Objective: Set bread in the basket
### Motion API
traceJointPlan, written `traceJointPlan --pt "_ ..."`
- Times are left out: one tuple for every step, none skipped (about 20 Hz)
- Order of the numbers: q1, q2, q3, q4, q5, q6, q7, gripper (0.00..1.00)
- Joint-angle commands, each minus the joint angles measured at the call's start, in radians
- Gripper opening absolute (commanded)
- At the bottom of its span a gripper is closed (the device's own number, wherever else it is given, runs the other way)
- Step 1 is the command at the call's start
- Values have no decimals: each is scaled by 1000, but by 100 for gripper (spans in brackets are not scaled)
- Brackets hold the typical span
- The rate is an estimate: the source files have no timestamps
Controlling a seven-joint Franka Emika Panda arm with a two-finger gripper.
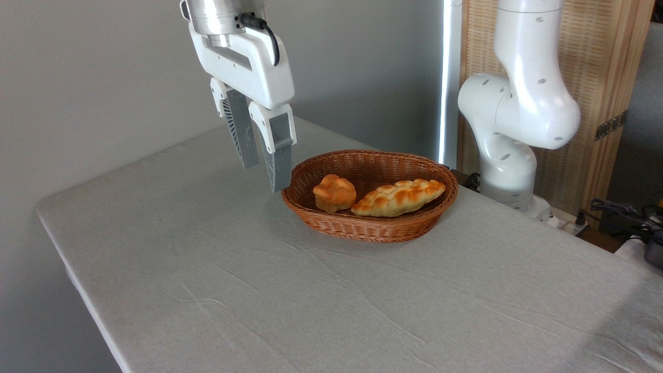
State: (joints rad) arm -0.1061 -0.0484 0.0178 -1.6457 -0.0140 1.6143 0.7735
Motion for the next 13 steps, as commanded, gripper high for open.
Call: traceJointPlan --pt "19 9 -12 14 12 -20 -10 100" --pt "19 7 -10 14 12 -22 -10 100" --pt "19 7 -7 12 12 -27 -10 100" --pt "19 7 -3 14 12 -37 -7 100" --pt "19 7 1 14 12 -39 -3 100" --pt "19 7 1 14 12 -39 -2 100" --pt "20 7 2 14 12 -39 -3 100" --pt "25 7 4 12 12 -40 -5 100" --pt "26 7 4 12 12 -40 -3 100" --pt "26 7 4 12 12 -40 -2 100" --pt "26 9 4 14 12 -39 0 100" --pt "26 9 4 14 12 -39 0 100" --pt "26 9 4 14 12 -39 1 100"
